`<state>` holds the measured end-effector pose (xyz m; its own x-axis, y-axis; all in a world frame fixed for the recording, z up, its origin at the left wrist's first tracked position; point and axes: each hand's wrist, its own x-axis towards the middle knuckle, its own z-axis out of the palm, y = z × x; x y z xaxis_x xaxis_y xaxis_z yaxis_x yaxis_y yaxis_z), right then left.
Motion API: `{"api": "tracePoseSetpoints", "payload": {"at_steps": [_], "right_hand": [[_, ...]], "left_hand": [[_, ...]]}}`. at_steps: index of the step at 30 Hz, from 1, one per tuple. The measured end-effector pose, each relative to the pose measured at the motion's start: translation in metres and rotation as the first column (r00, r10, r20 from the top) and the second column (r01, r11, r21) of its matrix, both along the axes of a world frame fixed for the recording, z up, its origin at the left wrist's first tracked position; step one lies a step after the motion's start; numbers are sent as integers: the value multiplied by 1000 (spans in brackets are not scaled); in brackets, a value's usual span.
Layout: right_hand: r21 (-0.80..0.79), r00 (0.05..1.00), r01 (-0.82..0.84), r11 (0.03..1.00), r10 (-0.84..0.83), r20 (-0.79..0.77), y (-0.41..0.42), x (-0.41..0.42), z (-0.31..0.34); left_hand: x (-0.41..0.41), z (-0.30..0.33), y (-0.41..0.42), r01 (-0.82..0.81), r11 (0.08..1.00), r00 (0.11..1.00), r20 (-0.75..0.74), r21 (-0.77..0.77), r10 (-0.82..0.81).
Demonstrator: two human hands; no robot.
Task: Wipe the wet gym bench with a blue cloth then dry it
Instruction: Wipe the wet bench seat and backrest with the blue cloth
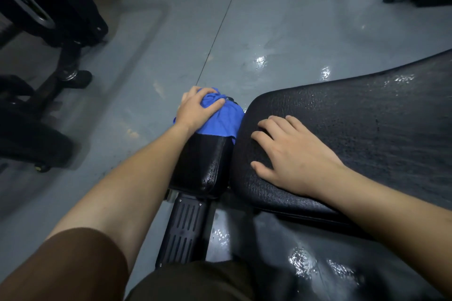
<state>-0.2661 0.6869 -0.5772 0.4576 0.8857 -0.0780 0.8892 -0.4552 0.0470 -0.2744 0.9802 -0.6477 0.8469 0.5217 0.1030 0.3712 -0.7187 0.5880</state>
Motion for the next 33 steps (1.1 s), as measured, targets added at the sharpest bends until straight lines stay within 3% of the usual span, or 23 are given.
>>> {"api": "tracePoseSetpoints", "payload": {"at_steps": [8, 18, 22, 26, 31, 33], "right_hand": [[7, 1000, -9, 1000, 9, 1, 1, 0, -1], [11, 1000, -8, 1000, 8, 14, 1, -1, -1], [13, 1000, -12, 1000, 12, 13, 1, 0, -1], [13, 1000, -14, 1000, 14, 19, 1, -1, -1], [16, 1000, -10, 1000, 9, 25, 1, 0, -2], [14, 1000, -10, 1000, 9, 23, 2, 0, -3]], "left_hand": [[-82, -21, 27, -273, 953, 962, -41, -130, 270], [-173, -29, -34, -381, 900, 908, 96, -211, 407], [-185, -27, -76, -364, 917, 912, 136, -164, 386], [-177, -20, -107, -291, 957, 945, 153, -16, 290], [-150, -9, -118, -146, 966, 988, 79, 215, 131], [-135, -4, -107, -82, 976, 997, 33, 204, 77]]}}
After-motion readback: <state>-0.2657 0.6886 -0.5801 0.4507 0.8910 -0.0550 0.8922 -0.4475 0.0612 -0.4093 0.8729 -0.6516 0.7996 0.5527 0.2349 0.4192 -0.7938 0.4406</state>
